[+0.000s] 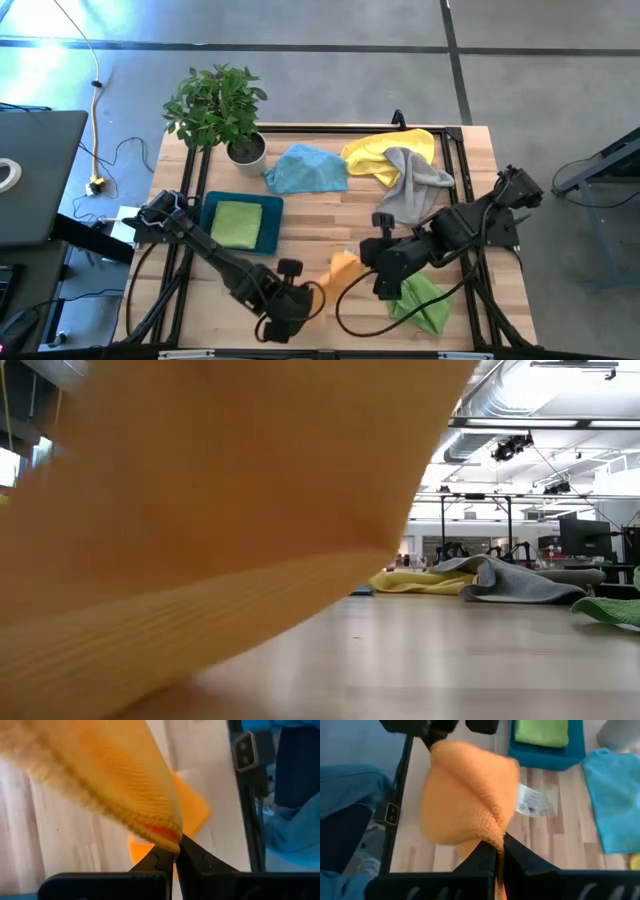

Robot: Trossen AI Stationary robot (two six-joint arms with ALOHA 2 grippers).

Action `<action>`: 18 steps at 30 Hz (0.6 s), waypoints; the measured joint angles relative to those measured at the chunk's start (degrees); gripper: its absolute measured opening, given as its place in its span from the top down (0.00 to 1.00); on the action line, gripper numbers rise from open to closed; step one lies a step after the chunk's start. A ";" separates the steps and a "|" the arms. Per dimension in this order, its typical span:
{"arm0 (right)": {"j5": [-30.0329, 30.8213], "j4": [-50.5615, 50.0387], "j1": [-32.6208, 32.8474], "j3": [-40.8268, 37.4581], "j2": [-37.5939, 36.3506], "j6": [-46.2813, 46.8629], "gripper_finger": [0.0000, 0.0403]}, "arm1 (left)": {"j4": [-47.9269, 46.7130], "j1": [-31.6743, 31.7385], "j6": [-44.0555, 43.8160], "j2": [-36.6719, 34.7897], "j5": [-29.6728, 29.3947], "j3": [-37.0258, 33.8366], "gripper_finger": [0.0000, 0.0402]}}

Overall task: Fold microfiber towels
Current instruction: Fold the orange microfiber towel on the table

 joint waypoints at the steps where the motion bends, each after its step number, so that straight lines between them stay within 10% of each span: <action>1: 0.13 -0.89 -0.07 0.00 0.46 -0.69 1.00 | -0.24 -0.40 0.01 0.01 -0.56 0.00 1.00; 18: 14.09 -10.13 -6.80 -0.29 13.60 -2.71 1.00 | -0.85 8.22 -9.11 4.28 -23.43 -9.68 0.99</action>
